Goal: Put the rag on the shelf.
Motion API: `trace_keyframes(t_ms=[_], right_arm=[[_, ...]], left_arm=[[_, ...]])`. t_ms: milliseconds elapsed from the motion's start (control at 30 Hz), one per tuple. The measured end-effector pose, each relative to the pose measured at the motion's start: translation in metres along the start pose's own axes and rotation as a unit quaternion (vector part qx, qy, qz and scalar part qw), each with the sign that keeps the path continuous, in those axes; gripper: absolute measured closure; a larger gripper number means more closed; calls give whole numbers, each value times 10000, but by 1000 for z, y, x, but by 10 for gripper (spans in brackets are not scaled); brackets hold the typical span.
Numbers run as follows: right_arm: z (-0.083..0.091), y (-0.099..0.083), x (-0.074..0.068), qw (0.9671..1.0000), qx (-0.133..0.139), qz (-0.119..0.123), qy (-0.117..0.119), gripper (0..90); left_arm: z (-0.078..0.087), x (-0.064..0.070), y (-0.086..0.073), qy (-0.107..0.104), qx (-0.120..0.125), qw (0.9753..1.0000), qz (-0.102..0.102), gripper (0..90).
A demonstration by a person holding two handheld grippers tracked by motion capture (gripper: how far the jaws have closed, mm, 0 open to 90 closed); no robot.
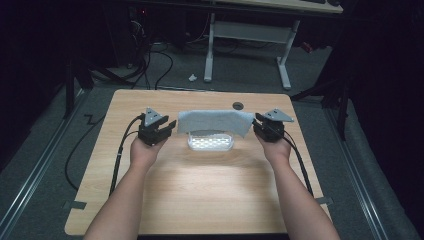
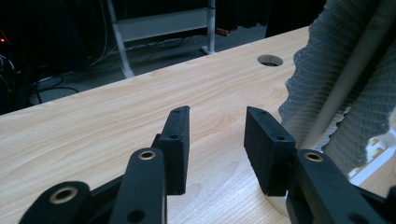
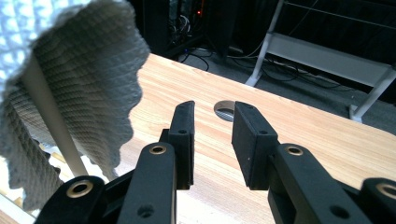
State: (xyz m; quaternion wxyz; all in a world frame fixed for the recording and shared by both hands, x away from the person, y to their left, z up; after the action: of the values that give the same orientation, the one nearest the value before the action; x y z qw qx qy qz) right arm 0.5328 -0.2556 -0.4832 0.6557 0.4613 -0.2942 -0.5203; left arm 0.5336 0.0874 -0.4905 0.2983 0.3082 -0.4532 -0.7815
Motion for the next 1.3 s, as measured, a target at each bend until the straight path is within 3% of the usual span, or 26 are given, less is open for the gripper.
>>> trace_keyframes(t_ms=[400,667,767,867,967,1067,1300], right_arm=[[9,2,4,10000,38,-63,4,656],[27,0,12,9998,134,-161,-21,607],[36,-6,13,9997,107,-214,26,594],[46,-17,13,9998,119,-187,-4,565],[53,-29,9,9999,-88,-43,-36,536],[65,-39,4,10000,7,-49,37,521],[101,-63,-15,9996,-3,-99,250,473]], left_arm=[[9,-7,-3,171,4,9998,60,592],[29,-15,-12,357,6,9993,118,554],[40,-14,-23,347,-2,9989,300,536],[49,-7,-36,320,-52,9991,258,521],[60,3,-48,223,-102,9994,224,512],[72,13,-57,130,-85,9995,283,498],[107,51,-73,-277,-234,9986,381,461]])
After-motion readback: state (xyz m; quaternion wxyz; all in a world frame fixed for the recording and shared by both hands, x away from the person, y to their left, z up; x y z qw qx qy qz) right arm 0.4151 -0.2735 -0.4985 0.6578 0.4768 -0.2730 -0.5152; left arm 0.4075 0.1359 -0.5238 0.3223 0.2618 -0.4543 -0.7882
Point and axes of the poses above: each handheld gripper's, and its own axes: z roughly backward along the jaws, y roughly out of its top, x roughly to its right, the point moved 7 cm from there along -z, roughly forward along the jaws, and after that the axes turned 13 degrees about -z, right-handed, at the moved point
